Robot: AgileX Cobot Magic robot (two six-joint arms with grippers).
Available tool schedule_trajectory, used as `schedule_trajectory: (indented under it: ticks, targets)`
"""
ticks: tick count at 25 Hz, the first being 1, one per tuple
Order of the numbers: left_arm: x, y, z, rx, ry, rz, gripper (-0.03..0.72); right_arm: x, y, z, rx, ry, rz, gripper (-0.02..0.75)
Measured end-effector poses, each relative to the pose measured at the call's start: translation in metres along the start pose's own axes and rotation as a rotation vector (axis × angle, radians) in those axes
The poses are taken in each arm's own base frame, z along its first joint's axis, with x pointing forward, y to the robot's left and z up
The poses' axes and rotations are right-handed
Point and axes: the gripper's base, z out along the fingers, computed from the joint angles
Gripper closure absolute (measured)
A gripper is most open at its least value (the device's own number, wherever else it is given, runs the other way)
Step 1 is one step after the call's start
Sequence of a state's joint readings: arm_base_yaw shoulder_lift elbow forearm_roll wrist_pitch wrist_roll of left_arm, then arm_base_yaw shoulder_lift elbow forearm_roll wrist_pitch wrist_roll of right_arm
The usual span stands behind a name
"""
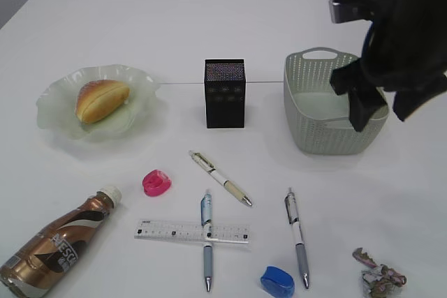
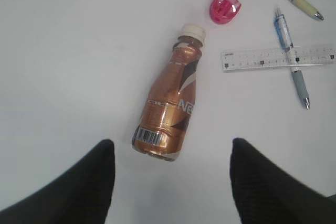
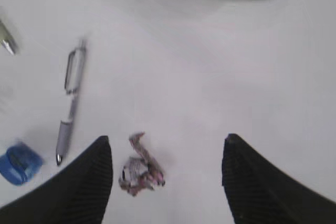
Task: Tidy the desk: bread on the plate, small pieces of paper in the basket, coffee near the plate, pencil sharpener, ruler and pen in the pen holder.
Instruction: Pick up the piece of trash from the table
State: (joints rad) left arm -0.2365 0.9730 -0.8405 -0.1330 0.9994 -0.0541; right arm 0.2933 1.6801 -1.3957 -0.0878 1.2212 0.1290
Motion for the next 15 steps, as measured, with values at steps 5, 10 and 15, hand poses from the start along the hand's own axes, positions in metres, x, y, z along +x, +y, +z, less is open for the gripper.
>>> schedule_trajectory:
  ticks: [5,10,15]
  targets:
    - [0.000,0.000,0.000,0.000,0.000,0.000,0.182,0.056,-0.003,0.010,-0.008,0.070,-0.006,0.258]
    - [0.000,0.000,0.000,0.002,0.000,-0.001,0.183,0.092,0.000,0.041,-0.053,0.120,0.010,0.259]
    - [0.000,-0.001,0.000,0.013,0.001,-0.009,0.182,0.108,0.005,0.064,-0.099,0.111,0.030,0.257]
